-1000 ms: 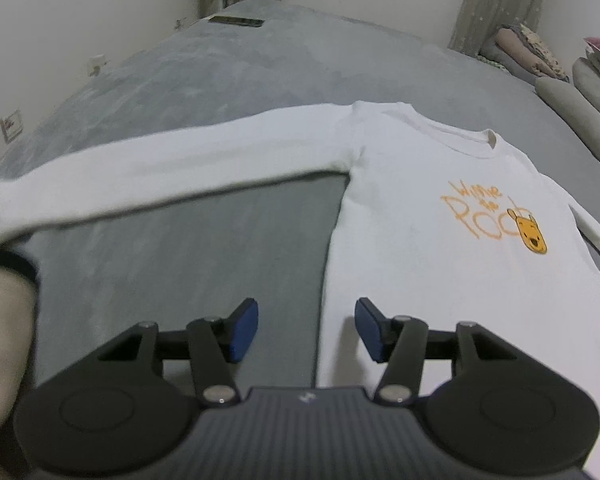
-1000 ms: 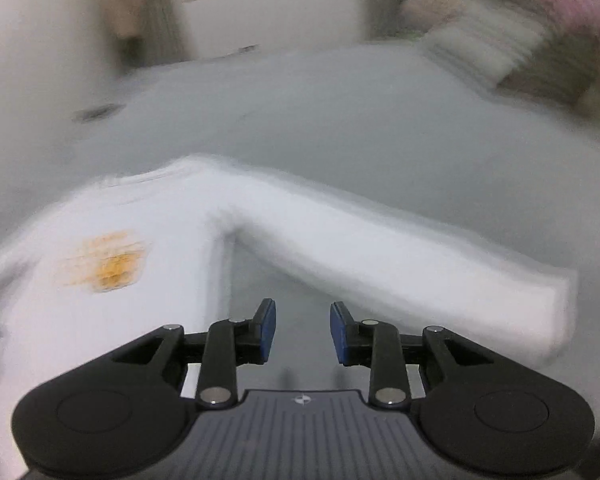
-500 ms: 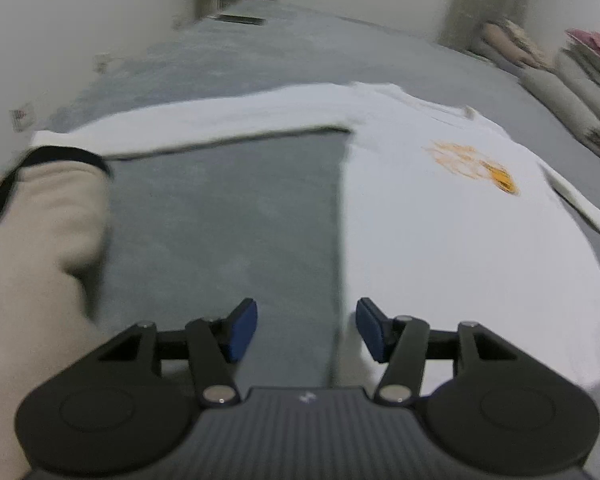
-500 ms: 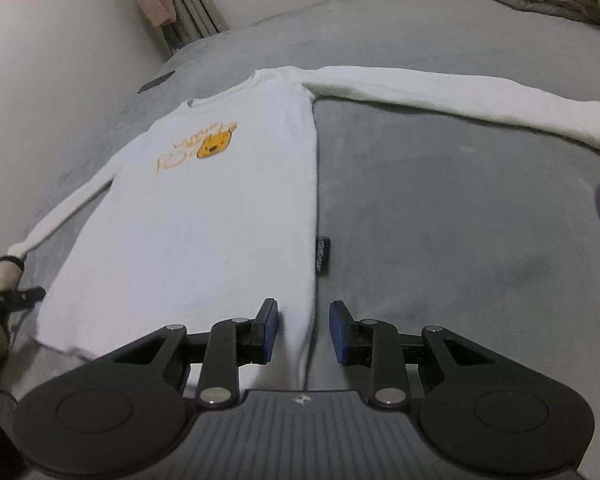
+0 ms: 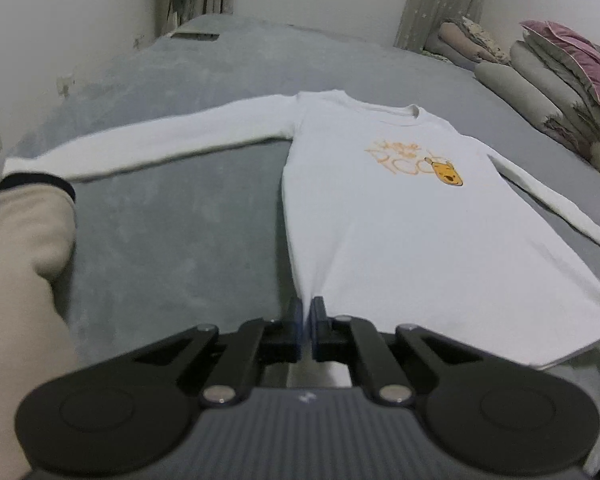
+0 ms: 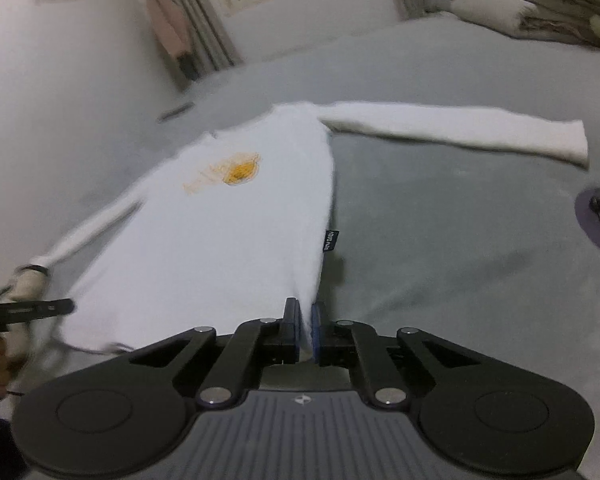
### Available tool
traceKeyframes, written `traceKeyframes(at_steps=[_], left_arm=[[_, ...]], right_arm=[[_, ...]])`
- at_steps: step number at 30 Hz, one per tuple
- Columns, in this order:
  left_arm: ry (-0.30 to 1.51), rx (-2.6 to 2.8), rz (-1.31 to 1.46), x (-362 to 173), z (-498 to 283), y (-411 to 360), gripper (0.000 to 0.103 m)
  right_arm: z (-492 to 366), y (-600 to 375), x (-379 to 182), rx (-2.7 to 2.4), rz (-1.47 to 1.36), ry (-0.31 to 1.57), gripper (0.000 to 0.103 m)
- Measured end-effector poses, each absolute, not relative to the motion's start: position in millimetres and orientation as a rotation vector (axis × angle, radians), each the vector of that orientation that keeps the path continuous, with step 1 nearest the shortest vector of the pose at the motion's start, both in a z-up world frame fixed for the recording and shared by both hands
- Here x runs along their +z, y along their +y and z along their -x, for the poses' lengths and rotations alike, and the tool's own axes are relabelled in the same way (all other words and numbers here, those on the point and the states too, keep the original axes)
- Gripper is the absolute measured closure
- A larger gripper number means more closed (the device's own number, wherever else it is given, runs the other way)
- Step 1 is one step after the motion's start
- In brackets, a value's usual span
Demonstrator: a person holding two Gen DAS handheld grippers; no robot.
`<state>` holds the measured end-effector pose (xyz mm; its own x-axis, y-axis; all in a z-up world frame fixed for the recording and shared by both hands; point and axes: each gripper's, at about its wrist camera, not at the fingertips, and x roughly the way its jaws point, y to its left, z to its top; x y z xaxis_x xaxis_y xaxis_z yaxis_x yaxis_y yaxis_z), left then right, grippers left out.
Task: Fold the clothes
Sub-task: 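Pinch the shirt hem with the right gripper and smooth the body flat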
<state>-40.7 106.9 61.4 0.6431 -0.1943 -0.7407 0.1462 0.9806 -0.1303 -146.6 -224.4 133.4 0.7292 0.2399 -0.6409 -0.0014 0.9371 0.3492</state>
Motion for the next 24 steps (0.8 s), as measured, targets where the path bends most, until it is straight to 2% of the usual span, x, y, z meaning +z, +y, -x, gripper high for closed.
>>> traceKeyframes(at_steps=[4,6,8,12,18,21,24], left_arm=[[0.890,-0.165,0.029,47,32,104,0.100],[0.875,-0.152,0.026,53,26,106,0.091],[0.860,-0.140,0.022,58,21,108,0.089],[0.829,-0.115,0.016,69,11,112,0.079],[0.767,-0.142,0.003,98,-46,91,0.074],[0.726,-0.157,-0.038,110,-82,76,0.062],[0.690,-0.132,-0.109,114,-124,64,0.062]], right_arm=[[146,-222,131,0.151,-0.311,0.782,0.096],[135,-223,114,0.135,-0.300,0.843,0.096],[131,-223,108,0.140,-0.277,0.858,0.095],[124,-235,126,0.120,-0.269,0.788,0.090],[65,-242,149,0.117,-0.195,0.721,0.089],[25,-245,151,0.116,-0.137,0.709,0.087],[-11,-247,152,0.116,-0.079,0.690,0.078]])
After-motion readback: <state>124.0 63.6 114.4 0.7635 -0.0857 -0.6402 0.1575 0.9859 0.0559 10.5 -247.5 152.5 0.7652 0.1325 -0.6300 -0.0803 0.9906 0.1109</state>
